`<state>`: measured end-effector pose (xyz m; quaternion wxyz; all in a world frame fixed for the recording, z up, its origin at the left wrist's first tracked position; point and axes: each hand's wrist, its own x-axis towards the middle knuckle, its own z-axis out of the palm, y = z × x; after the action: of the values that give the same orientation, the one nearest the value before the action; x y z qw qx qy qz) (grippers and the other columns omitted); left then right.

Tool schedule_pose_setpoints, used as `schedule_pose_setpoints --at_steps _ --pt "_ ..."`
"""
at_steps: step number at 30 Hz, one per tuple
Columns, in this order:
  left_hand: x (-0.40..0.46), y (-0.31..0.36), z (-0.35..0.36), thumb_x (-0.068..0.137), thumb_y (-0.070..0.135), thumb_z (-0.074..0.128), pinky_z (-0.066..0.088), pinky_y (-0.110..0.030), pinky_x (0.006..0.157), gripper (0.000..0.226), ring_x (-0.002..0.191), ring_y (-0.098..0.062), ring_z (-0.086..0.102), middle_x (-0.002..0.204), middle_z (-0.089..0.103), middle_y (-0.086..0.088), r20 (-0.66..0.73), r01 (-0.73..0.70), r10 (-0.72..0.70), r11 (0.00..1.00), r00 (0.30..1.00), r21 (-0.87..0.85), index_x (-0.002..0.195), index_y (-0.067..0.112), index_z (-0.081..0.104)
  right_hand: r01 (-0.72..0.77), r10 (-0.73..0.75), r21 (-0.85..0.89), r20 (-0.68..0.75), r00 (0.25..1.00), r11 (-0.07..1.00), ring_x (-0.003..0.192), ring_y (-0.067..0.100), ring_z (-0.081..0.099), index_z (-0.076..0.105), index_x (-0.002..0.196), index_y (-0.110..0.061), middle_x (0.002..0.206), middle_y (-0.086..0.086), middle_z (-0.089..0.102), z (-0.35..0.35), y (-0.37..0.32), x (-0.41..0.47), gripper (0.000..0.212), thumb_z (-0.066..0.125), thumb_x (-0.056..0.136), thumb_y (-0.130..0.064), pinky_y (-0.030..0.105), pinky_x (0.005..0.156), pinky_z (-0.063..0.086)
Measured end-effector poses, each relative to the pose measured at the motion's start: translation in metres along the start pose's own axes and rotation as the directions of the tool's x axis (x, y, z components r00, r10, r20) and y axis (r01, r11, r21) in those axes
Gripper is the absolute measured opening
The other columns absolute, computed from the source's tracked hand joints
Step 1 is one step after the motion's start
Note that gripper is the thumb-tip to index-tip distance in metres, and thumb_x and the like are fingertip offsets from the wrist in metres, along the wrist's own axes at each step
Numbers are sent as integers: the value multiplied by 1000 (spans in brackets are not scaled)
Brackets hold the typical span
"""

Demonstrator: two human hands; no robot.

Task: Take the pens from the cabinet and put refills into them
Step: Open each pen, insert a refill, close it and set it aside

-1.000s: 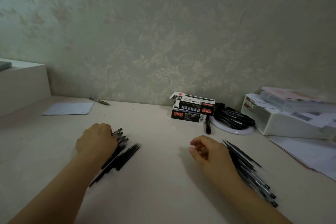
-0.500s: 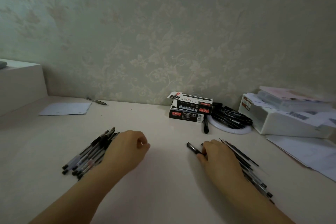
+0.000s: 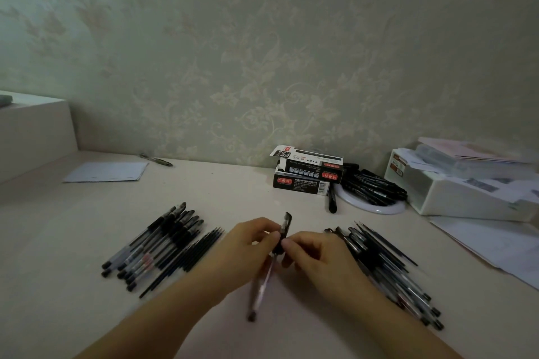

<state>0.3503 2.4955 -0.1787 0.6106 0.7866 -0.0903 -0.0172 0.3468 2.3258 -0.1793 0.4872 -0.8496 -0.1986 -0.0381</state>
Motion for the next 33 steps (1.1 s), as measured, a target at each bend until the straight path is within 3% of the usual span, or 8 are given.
schedule_pose_setpoints --at_steps 5,8,11,14,20,25,29,33 --pt "-2 2 3 97 18 52 49 -23 54 15 57 -11 61 84 68 0 1 -8 8 998 1000 54 92 22 65 2 -6 -64 -63 998 998 61 -2 58 72 78 -26 71 -5 69 1 4 0 18 65 91 -37 15 61 45" --pt "-2 3 -2 96 23 52 42 -13 53 12 56 1 56 82 67 12 -29 -120 139 926 990 357 93 29 62 -85 86 15 -157 984 996 66 5 61 63 86 -30 78 -5 68 -4 8 4 17 65 88 -47 18 61 49" --pt "-5 4 -2 96 24 51 36 -7 52 10 57 7 51 75 61 14 63 -229 227 847 972 480 94 28 60 -80 88 92 -86 992 993 64 5 64 61 94 -27 78 -4 71 -6 10 5 13 65 90 -39 17 61 49" --pt "-7 5 0 98 27 47 33 -12 54 14 60 3 48 71 54 13 127 -306 290 738 949 601 95 24 60 -26 31 145 -31 999 989 60 5 60 67 86 -17 70 0 71 -5 11 5 12 64 93 -26 16 59 47" --pt "-3 6 -8 96 49 38 31 -28 52 24 56 -5 44 59 46 9 150 -320 332 546 931 774 85 30 46 16 -11 234 -21 1000 972 58 7 57 67 83 -15 65 1 67 -2 9 5 14 63 93 -24 18 58 47" --pt "-1 10 -15 90 65 32 28 -20 48 32 54 -2 49 57 50 12 109 -291 346 531 932 796 99 40 52 95 -78 187 -96 992 978 62 8 59 66 81 -29 70 1 68 -3 6 5 15 63 86 -42 20 62 50" --pt "-2 7 -12 89 69 25 26 -21 47 42 55 -5 49 58 50 9 50 -248 365 518 930 818 96 36 50 121 -92 158 -182 979 980 68 10 65 65 83 -32 78 0 71 0 8 5 10 66 92 -26 20 67 53" --pt "-3 3 -12 96 54 34 28 -25 46 23 53 -7 47 60 49 6 11 -225 330 619 944 753 98 31 35 52 -62 -46 -250 966 998 80 3 64 61 85 -33 85 -14 68 -5 15 7 13 68 90 -23 12 72 50"
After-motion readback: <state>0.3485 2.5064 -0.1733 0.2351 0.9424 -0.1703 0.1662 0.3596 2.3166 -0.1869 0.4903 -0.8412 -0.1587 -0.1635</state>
